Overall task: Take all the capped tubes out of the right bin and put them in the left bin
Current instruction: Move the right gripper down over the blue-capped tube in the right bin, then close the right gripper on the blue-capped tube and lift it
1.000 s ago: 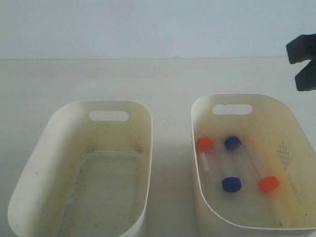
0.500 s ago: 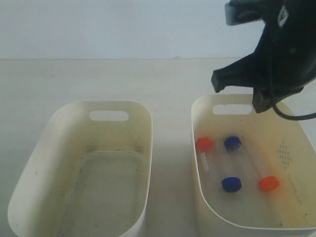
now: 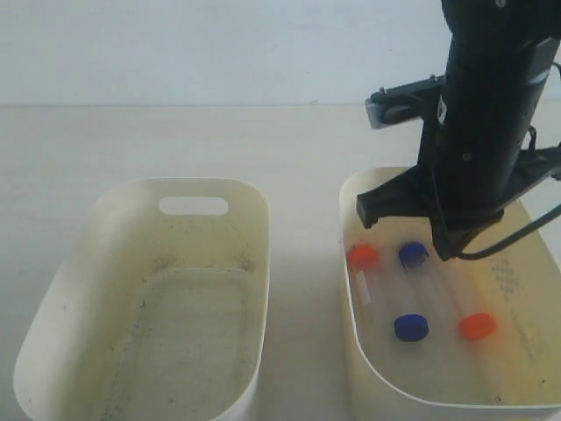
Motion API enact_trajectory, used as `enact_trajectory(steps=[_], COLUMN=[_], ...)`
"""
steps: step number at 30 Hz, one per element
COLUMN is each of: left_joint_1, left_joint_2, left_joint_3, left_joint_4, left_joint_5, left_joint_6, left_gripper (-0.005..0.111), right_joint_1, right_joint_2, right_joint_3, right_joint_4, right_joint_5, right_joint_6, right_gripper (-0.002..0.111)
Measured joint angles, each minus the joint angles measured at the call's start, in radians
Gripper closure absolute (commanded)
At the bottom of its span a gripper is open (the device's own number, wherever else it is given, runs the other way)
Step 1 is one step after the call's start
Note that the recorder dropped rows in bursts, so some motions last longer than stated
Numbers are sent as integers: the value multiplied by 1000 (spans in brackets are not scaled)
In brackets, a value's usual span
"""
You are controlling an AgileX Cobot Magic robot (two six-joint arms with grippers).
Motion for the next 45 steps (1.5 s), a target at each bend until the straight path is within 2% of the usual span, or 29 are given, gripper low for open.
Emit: enact_trajectory(steps=[3, 9, 20, 28, 37, 45], left_joint_1=[0, 0, 0, 0, 0, 0], left_joint_2=[0, 0, 0, 0, 0, 0], left_joint_3=[0, 0, 0, 0, 0, 0], left_joint_4=[0, 0, 0, 0, 0, 0], left_joint_5=[0, 0, 0, 0, 0, 0], left_joint_6=[0, 0, 0, 0, 0, 0], left_gripper=[102, 102, 102, 102, 102, 102], right_joint_1=[0, 0, 0, -72, -74, -74], right_joint_2=[0, 0, 0, 0, 2, 51], right_joint_3=[65, 141, 146, 147, 148, 148], right_joint_4=[39, 95, 95, 95, 179, 170], right_joint_5=[-9, -140, -231, -241, -294, -304], right_joint_6=[13, 30, 69, 77, 75, 73], right_gripper=[109, 109, 109, 109, 109, 109])
